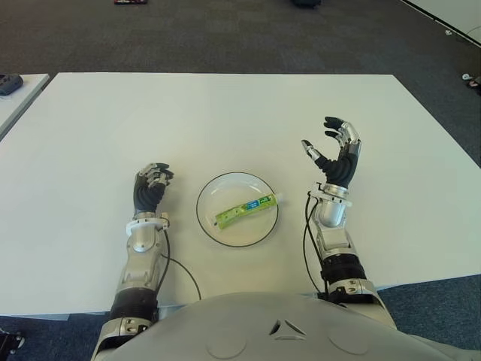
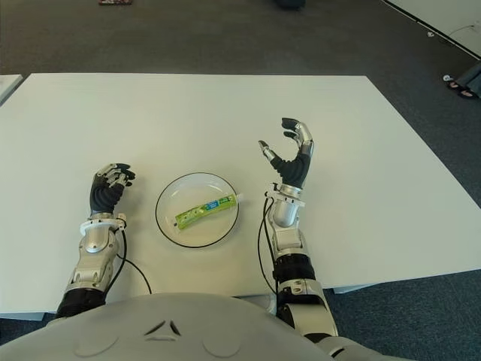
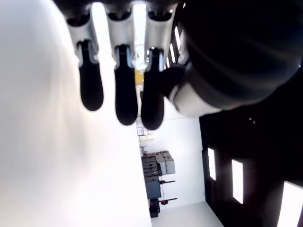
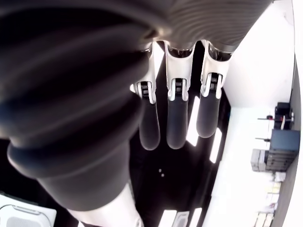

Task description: Put the toothpaste on the table into the plate.

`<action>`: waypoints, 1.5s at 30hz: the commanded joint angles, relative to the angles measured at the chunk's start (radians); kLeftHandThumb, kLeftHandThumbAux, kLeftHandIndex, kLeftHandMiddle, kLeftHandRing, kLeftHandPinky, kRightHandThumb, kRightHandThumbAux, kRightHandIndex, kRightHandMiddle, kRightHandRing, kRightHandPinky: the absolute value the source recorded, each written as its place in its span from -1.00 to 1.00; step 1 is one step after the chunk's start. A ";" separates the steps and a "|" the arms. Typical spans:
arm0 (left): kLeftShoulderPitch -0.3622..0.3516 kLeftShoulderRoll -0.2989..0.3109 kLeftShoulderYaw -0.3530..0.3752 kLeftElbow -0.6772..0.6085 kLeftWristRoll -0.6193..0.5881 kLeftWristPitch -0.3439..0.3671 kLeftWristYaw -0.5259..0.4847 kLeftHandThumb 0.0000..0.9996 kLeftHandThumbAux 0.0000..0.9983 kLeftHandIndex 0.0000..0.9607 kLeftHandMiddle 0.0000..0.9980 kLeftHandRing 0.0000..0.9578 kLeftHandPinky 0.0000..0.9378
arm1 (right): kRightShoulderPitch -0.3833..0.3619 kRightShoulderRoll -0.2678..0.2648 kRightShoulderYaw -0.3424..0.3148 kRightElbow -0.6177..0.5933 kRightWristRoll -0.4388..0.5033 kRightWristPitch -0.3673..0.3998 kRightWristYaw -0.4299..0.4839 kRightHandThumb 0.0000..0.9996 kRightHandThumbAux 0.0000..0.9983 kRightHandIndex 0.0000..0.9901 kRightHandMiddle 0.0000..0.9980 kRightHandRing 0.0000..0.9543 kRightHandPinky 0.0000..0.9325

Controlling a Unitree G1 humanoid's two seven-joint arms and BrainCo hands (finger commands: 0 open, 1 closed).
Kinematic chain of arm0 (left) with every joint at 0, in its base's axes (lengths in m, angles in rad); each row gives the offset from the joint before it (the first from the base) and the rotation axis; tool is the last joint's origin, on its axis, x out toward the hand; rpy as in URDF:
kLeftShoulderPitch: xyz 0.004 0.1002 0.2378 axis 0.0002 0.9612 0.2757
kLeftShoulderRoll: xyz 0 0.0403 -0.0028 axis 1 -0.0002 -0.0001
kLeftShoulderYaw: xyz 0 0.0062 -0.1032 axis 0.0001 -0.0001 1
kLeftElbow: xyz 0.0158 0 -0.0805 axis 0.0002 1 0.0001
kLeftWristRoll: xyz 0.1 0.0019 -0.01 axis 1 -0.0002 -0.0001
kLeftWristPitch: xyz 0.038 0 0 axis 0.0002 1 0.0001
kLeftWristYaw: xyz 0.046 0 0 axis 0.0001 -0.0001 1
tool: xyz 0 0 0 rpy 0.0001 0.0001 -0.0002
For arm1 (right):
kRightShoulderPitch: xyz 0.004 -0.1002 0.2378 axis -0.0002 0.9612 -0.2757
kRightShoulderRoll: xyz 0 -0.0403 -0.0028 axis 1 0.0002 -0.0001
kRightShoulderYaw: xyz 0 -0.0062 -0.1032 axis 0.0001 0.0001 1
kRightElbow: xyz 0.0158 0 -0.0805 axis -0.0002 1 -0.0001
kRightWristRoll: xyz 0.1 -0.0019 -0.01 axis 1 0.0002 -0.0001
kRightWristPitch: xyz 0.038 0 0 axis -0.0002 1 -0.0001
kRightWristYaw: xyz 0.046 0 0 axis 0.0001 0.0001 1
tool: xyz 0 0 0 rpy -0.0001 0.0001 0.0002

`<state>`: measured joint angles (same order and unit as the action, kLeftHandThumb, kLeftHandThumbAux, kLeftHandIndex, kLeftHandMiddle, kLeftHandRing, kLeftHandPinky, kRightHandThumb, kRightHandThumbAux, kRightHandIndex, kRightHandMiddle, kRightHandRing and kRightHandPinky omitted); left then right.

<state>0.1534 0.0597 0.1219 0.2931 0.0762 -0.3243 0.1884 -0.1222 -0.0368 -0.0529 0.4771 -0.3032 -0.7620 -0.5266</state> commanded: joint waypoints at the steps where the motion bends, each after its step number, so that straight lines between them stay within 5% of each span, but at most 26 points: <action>1: -0.018 -0.001 0.002 0.031 -0.010 -0.031 -0.011 0.40 0.45 -0.11 0.04 0.03 0.02 | -0.005 0.011 -0.020 0.130 0.005 -0.017 -0.045 -0.30 0.75 -0.19 -0.22 -0.24 -0.23; 4: -0.021 0.001 0.003 0.043 -0.010 -0.047 -0.013 0.41 0.45 -0.11 0.03 0.03 0.04 | -0.011 0.010 -0.023 0.154 -0.004 -0.025 -0.062 0.16 0.57 -0.16 -0.19 -0.22 -0.20; 8: -0.026 0.003 0.002 0.058 -0.004 -0.063 -0.007 0.41 0.45 -0.11 0.02 0.03 0.05 | -0.004 0.007 -0.027 0.176 0.000 -0.022 -0.071 0.33 0.50 -0.15 -0.15 -0.19 -0.16; 26: -0.032 -0.001 -0.003 0.068 0.000 -0.054 -0.006 0.41 0.45 -0.10 0.03 0.05 0.07 | 0.036 0.011 0.007 0.164 -0.014 0.081 -0.061 0.39 0.48 -0.13 -0.10 -0.16 -0.12; 36: -0.038 0.009 -0.013 0.080 0.014 -0.079 -0.009 0.41 0.45 -0.10 0.03 0.06 0.08 | 0.049 0.006 0.025 0.149 -0.028 0.141 -0.046 0.39 0.48 -0.14 -0.06 -0.04 0.09; 45: -0.035 0.011 -0.016 0.067 0.018 -0.057 0.000 0.41 0.45 -0.11 0.03 0.05 0.06 | 0.063 0.002 0.041 0.127 -0.024 0.183 -0.026 0.40 0.47 -0.14 -0.06 -0.03 0.01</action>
<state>0.1294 0.0665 0.1082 0.3596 0.0823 -0.3982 0.1881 -0.0766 -0.0344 -0.0200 0.6108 -0.3219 -0.6096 -0.5639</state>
